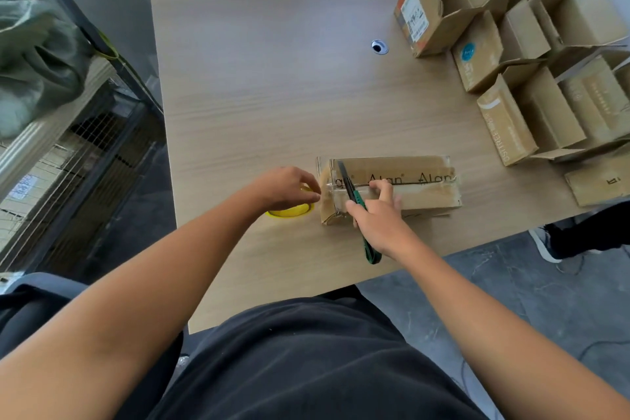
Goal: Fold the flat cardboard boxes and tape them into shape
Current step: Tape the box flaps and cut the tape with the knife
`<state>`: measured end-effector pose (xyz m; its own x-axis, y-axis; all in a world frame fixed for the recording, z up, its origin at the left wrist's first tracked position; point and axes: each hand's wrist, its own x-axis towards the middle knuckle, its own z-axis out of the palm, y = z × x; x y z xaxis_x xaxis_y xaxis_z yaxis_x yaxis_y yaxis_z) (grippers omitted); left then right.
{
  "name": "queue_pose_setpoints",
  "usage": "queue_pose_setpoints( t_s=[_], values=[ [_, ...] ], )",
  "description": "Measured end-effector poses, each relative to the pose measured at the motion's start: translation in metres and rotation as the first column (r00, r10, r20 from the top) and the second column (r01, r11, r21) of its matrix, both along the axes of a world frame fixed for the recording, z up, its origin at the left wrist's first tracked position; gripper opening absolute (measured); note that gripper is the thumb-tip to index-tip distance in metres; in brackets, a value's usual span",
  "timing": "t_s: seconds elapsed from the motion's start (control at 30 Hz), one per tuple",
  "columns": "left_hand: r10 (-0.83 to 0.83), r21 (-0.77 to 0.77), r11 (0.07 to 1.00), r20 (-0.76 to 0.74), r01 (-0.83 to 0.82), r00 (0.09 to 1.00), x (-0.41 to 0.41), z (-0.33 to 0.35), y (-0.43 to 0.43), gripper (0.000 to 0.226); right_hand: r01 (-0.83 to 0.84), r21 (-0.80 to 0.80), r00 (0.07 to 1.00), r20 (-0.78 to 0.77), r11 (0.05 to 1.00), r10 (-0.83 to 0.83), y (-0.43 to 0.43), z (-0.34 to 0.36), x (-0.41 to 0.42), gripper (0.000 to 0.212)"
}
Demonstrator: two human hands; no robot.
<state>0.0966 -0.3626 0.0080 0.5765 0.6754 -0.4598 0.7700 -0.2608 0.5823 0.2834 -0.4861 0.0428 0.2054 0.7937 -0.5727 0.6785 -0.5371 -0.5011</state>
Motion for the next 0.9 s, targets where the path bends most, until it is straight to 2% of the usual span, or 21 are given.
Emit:
queue_pose_setpoints(
  t_s=[0.1, 0.23, 0.4, 0.6, 0.73, 0.8, 0.9],
  values=[
    [0.044, -0.119, 0.992, 0.048, -0.038, 0.998, -0.002, 0.001, 0.005, 0.007, -0.018, -0.02, 1.0, 0.014, 1.0, 0.018, 0.003, 0.006, 0.001, 0.061],
    [0.117, -0.173, 0.979, 0.057, -0.106, 0.991, 0.006, 0.0, -0.002, 0.013, -0.14, -0.098, 0.982, 0.113, 0.985, 0.151, 0.009, 0.01, -0.009, 0.061],
    [0.197, -0.096, 0.977, 0.056, -0.191, 0.979, 0.01, -0.001, -0.011, 0.016, -0.203, -0.311, 0.935, 0.22, 0.928, 0.278, 0.016, 0.011, -0.02, 0.063],
    [0.145, 0.199, 0.97, -0.027, -0.137, 0.989, 0.01, 0.006, -0.017, 0.021, -0.172, -0.364, 0.933, 0.238, 0.915, 0.27, 0.018, 0.009, -0.032, 0.066],
    [0.16, 0.291, 0.943, 0.028, -0.161, 0.987, 0.009, 0.015, -0.024, 0.02, -0.19, -0.44, 0.912, 0.251, 0.878, 0.323, 0.02, 0.01, -0.035, 0.066],
    [0.208, 0.278, 0.936, 0.065, -0.218, 0.976, 0.004, 0.019, -0.023, 0.018, -0.21, -0.405, 0.929, 0.202, 0.89, 0.311, 0.016, 0.012, -0.031, 0.065],
    [0.26, 0.183, 0.942, 0.138, -0.282, 0.956, -0.005, 0.026, -0.021, 0.015, -0.136, -0.226, 0.989, 0.017, 0.965, 0.144, 0.008, 0.021, -0.017, 0.06]
  ],
)
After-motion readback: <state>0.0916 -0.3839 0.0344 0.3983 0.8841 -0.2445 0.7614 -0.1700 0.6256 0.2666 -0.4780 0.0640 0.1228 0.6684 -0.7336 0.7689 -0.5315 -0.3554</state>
